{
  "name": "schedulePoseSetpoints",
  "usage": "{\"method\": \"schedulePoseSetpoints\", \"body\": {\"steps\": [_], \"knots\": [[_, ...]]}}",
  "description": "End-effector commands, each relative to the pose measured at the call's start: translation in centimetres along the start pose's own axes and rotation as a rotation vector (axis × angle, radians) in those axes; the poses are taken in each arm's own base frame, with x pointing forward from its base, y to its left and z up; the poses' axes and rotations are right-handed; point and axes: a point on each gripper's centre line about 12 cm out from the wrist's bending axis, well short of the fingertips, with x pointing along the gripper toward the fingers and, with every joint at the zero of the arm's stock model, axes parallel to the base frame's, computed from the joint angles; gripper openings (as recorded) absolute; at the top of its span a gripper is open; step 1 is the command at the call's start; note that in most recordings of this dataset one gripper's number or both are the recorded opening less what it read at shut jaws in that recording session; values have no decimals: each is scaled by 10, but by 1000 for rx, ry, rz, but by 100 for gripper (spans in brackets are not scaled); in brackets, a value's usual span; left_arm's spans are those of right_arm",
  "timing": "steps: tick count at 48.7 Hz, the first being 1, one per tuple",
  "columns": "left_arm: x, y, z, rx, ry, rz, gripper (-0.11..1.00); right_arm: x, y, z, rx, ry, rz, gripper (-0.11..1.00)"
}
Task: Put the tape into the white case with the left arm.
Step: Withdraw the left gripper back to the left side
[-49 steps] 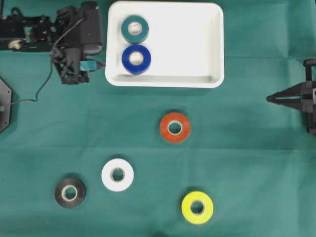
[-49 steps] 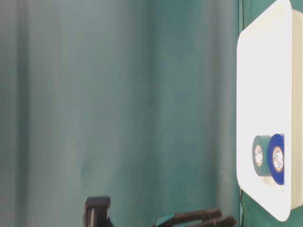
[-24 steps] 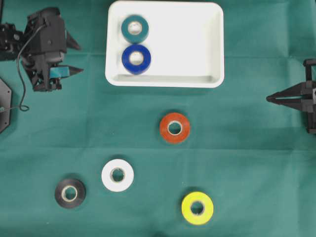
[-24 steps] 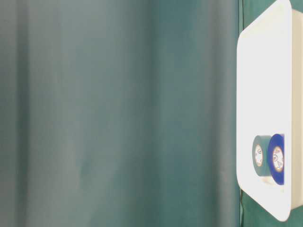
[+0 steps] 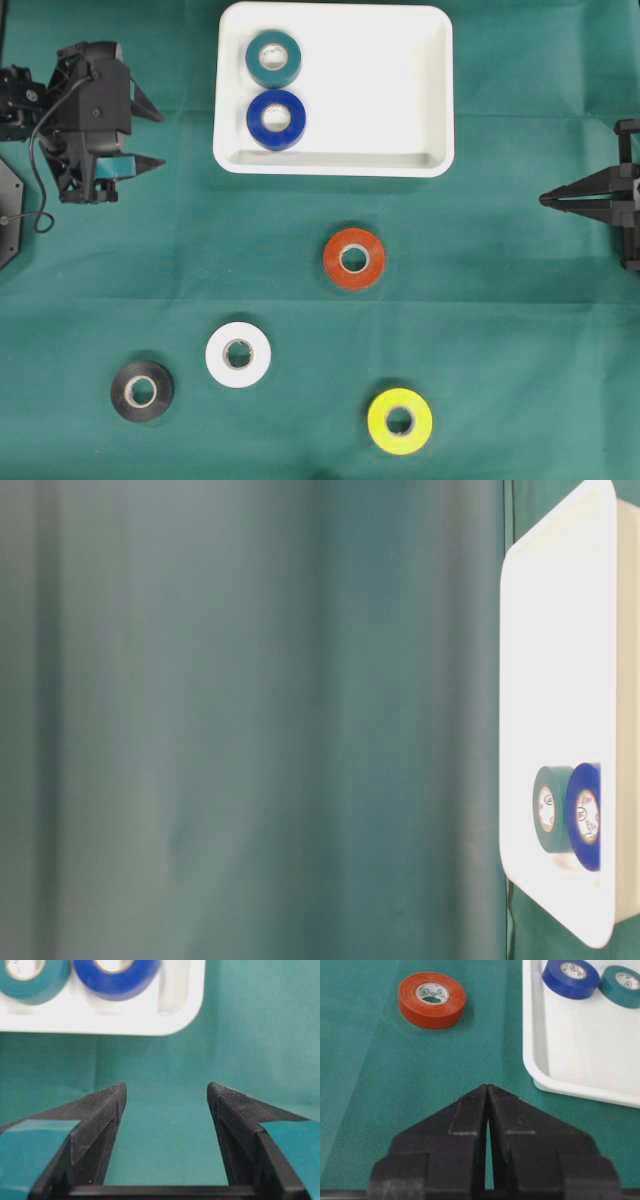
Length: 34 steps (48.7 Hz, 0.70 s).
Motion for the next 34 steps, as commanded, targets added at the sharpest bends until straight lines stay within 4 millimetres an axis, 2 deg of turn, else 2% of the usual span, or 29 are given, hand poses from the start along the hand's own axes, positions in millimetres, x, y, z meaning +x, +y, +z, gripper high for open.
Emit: {"method": "schedulePoseSetpoints", "body": {"steps": [1, 11, 22, 34], "knots": [[-5, -5, 7, 15, -31, -10, 66, 1, 0, 6, 4, -18, -2, -10], [-23, -23, 5, 66, -104, -48, 65, 1, 0, 5, 4, -17, -2, -9], [-44, -41, -11, 56, -172, -95, 65, 1, 0, 6, 4, -18, -2, -9], [-55, -51, -27, 10, -153, -141, 65, 1, 0, 6, 4, -17, -2, -10]]}}
